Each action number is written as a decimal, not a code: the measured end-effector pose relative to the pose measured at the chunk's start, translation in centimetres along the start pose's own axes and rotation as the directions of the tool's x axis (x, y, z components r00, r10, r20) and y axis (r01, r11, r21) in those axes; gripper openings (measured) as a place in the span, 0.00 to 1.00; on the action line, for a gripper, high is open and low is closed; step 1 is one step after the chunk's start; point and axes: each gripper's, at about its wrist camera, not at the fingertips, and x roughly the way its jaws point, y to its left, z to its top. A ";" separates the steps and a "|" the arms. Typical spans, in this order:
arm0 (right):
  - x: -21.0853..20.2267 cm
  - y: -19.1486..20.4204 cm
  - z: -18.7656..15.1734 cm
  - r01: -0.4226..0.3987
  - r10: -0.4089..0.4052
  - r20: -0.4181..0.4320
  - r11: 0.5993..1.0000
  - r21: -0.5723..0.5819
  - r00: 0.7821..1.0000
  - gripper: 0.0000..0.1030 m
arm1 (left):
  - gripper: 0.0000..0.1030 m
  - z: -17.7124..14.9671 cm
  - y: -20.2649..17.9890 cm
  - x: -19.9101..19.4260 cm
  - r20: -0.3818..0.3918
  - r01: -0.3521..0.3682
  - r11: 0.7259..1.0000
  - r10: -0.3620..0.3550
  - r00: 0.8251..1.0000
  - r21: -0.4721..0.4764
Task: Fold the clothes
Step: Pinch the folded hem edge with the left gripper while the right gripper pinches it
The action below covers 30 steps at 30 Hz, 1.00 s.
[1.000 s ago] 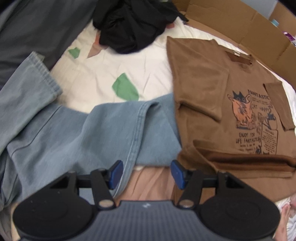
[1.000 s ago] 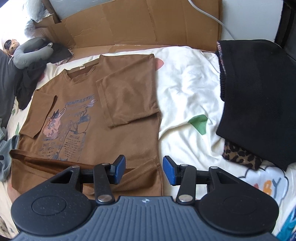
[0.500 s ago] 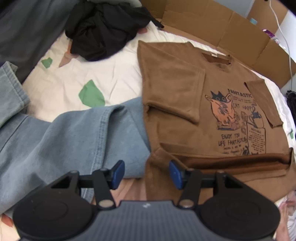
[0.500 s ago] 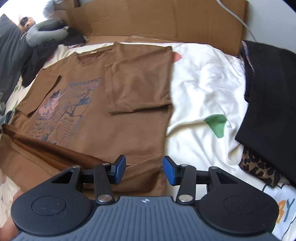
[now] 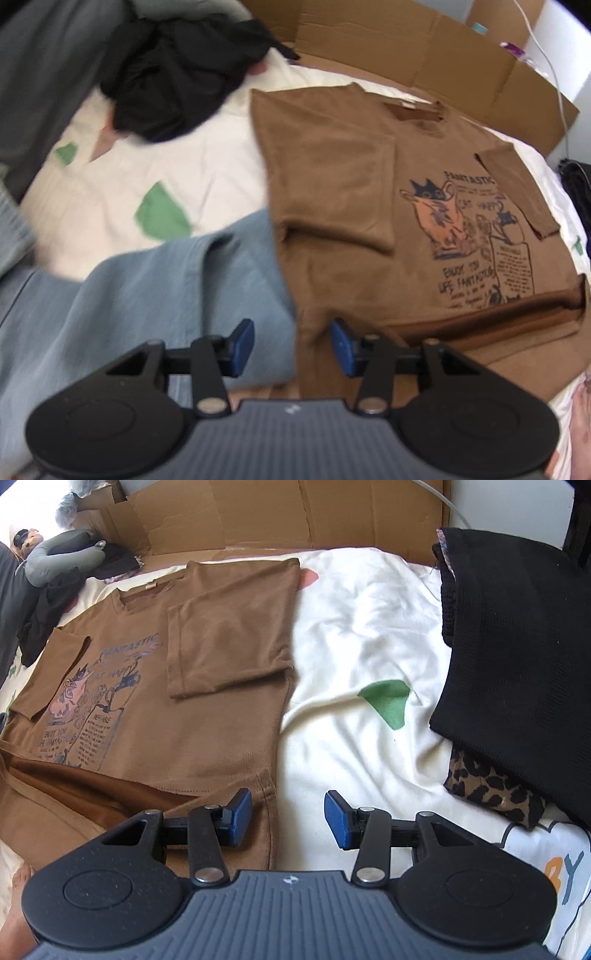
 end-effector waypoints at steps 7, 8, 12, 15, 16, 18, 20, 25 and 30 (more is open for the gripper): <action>0.0 -0.2 0.0 -0.045 0.045 0.013 0.999 0.008 0.999 0.50 | 0.29 0.0 1.0 0.7 -0.029 0.049 0.997 -0.051 0.998 -0.061; 0.0 -0.2 0.0 -0.048 0.048 0.017 0.999 0.006 0.999 0.49 | 0.25 -0.1 1.1 0.6 -0.019 0.052 0.996 -0.054 0.998 -0.072; 0.3 -0.3 0.2 -0.061 0.061 0.006 0.998 -0.003 0.998 0.45 | 0.15 -0.5 1.1 0.2 0.007 0.067 0.995 -0.066 0.998 -0.077; 0.7 -0.1 0.1 -0.067 0.067 -0.009 0.998 -0.015 0.998 0.43 | 0.13 -0.6 1.2 0.2 0.009 0.072 0.991 -0.072 0.997 -0.110; 0.8 -0.1 0.1 -0.070 0.070 -0.011 0.997 -0.015 0.997 0.43 | 0.13 -0.6 1.2 0.3 0.009 0.077 0.989 -0.076 0.997 -0.123; 1.0 0.1 0.1 -0.076 0.076 -0.016 0.997 -0.017 0.997 0.43 | 0.13 -0.6 1.1 0.3 0.008 0.074 0.990 -0.073 0.997 -0.121; 1.4 0.3 0.2 -0.076 0.076 -0.018 0.997 -0.028 0.997 0.43 | 0.13 -0.6 1.0 0.4 0.004 0.071 0.992 -0.071 0.997 -0.109; 2.7 0.9 0.8 -0.066 0.064 -0.030 0.996 -0.057 0.997 0.33 | 0.14 -0.6 0.8 0.8 0.001 0.059 0.992 -0.060 0.998 -0.114; 2.8 1.0 0.9 -0.045 0.044 -0.021 0.998 -0.047 0.999 0.08 | 0.09 -0.8 0.6 0.7 0.011 0.055 0.992 -0.054 0.998 -0.113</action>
